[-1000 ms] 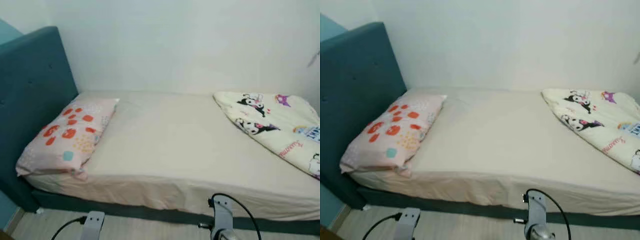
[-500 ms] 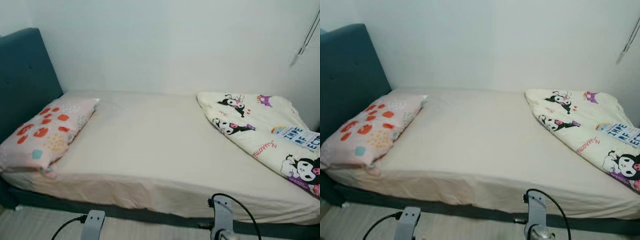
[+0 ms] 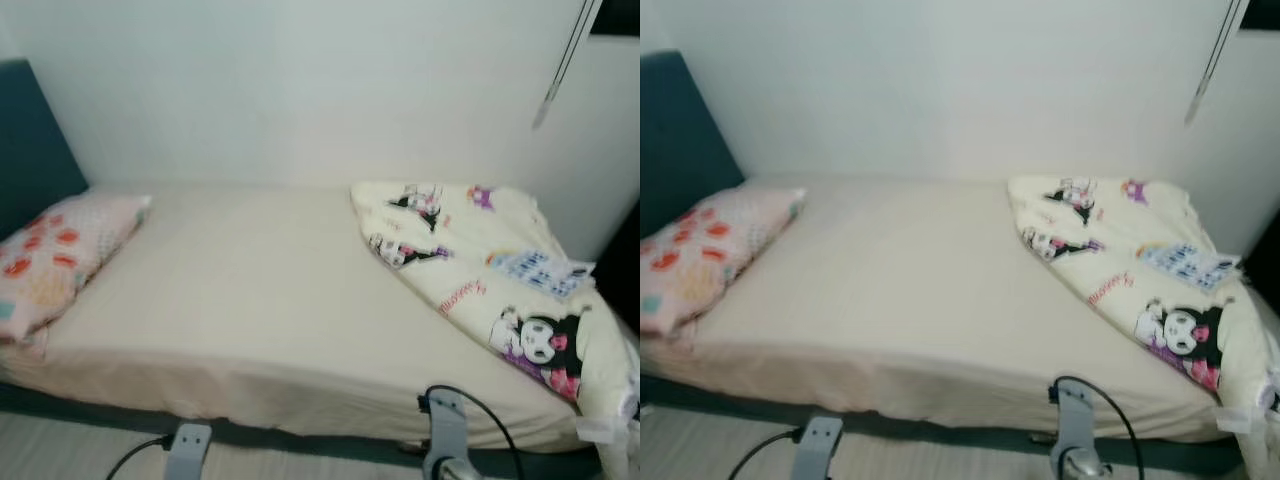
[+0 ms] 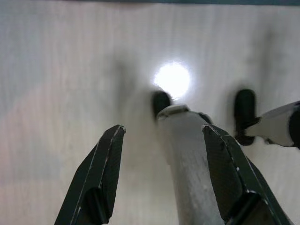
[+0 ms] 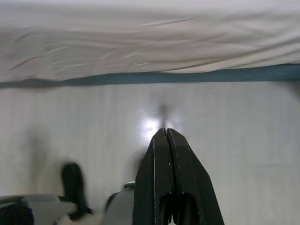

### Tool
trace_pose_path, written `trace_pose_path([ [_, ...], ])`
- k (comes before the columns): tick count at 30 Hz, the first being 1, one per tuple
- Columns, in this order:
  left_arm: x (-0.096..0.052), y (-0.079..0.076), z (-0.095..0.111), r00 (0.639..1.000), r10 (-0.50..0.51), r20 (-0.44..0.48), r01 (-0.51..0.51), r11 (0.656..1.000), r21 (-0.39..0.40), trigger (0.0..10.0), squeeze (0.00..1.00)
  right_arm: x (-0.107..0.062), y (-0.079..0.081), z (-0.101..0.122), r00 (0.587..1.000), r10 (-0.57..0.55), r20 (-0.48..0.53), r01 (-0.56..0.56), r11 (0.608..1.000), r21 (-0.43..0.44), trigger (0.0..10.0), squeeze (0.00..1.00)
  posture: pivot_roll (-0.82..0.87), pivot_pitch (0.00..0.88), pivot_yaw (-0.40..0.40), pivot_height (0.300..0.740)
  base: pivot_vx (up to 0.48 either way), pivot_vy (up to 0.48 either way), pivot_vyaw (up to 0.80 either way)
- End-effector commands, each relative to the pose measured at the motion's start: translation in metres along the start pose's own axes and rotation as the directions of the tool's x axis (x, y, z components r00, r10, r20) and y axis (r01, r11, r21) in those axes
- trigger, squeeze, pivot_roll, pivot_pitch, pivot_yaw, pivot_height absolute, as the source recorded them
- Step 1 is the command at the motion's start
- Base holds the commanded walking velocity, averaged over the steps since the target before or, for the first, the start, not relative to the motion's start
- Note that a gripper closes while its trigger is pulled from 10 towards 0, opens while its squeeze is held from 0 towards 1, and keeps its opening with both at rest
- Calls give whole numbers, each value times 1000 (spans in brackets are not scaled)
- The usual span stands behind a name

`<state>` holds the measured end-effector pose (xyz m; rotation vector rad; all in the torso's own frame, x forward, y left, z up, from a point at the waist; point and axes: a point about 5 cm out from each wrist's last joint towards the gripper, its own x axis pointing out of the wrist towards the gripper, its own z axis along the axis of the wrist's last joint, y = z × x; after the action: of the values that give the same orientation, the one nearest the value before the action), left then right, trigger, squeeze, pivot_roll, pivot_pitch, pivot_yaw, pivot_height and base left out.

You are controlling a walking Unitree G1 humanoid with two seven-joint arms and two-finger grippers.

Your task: Clean up the room

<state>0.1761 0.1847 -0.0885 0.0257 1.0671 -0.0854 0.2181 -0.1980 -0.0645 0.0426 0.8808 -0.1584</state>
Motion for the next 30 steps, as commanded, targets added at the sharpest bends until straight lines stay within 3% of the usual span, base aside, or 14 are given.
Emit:
trace_pose_path([
  [1,-1,6,4,1000,18,13,-18,1000,-13,10000,0,0,4,3,1000,8,8,-8,1000,8,10000,0,-13,0,0,721,0,-480,0],
  [11,-2,12,3,999,47,18,-45,997,-61,10000,0,0,-9,6,1000,-13,15,13,1000,13,10000,0,-7,0,-18,721,0,-480,0],
  [24,-1,5,-3,1000,22,0,-22,998,-52,10000,0,-1,-25,4,999,-52,13,51,998,44,10000,0,-75,0,-7,721,0,-480,0],
  [27,-1,3,-3,1000,12,-2,-12,999,-34,10000,0,-2,-25,-2,999,-50,-6,50,998,26,10000,0,-92,0,-2,721,0,-480,0],
  [30,2,-4,15,1000,-3,31,4,1000,-23,10000,0,-2,-16,-8,1000,-5,-22,4,999,-49,10000,0,-120,0,-6,721,0,-480,0],
])
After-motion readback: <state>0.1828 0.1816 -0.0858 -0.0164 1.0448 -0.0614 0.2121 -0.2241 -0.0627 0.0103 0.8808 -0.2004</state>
